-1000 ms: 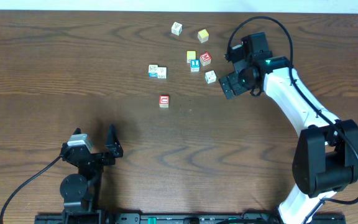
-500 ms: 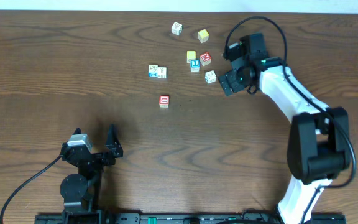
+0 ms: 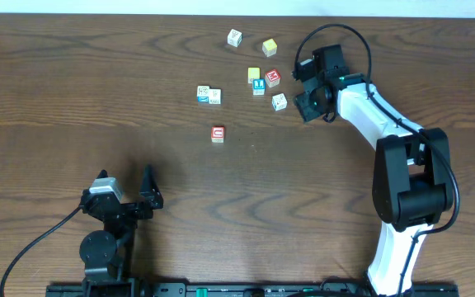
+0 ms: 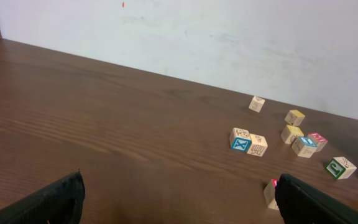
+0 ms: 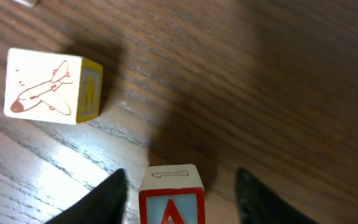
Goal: Lift 4 blocks
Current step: 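Lower the right gripper and close it on the red A block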
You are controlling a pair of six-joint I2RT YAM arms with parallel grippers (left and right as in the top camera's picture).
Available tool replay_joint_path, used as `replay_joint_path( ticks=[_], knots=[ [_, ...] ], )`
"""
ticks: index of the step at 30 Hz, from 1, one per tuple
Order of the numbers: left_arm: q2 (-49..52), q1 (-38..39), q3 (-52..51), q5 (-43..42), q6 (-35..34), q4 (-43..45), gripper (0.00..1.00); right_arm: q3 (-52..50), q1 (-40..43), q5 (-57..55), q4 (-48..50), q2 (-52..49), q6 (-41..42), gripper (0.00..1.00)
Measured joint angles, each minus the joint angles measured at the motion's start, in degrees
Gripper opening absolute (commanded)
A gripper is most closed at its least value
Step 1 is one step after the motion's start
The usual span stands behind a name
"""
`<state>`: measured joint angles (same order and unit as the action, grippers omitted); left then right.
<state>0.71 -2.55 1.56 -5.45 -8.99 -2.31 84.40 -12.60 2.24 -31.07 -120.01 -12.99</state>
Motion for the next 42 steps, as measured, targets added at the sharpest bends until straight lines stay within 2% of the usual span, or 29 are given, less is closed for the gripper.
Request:
replay_joint_path(
  ticks=[3,9,17,24,27,29,34,37,42],
  knots=[
    [0.0,0.0,0.0,0.0,0.0,0.0,0.98,0.0,0.0,-0.3,0.0,0.0,0.9,0.55],
    [0.0,0.0,0.0,0.0,0.0,0.0,0.98,0.0,0.0,-0.5,-1.2,0.0,2.1,0.53],
    [0.0,0.0,0.0,0.0,0.0,0.0,0.98,0.0,0.0,-0.6,-3.5,0.0,2.7,0.29],
    [0.0,0.0,0.0,0.0,0.0,0.0,0.98,0.1,0.0,-0.6,-3.7,0.0,4.8,0.24],
    [0.0,0.0,0.0,0.0,0.0,0.0,0.98,0.2,0.0,-0.6,-4.3,0.0,8.0,0.18],
    [0.0,0.0,0.0,0.0,0.0,0.0,0.98,0.6,-0.1,-0.5,-6.0,0.0,10.4,0.11],
    [0.0,0.0,0.0,0.0,0.0,0.0,0.98,2.4,-1.0,0.3,-13.3,1.1,13.8,0.06],
    [0.0,0.0,0.0,0.0,0.0,0.0,0.98,2.9,-3.0,0.3,-15.1,4.7,14.7,0.03],
    [0.0,0.0,0.0,0.0,0.0,0.0,0.98,4.2,-6.8,0.2,-19.2,18.3,17.6,0.01]
  ],
)
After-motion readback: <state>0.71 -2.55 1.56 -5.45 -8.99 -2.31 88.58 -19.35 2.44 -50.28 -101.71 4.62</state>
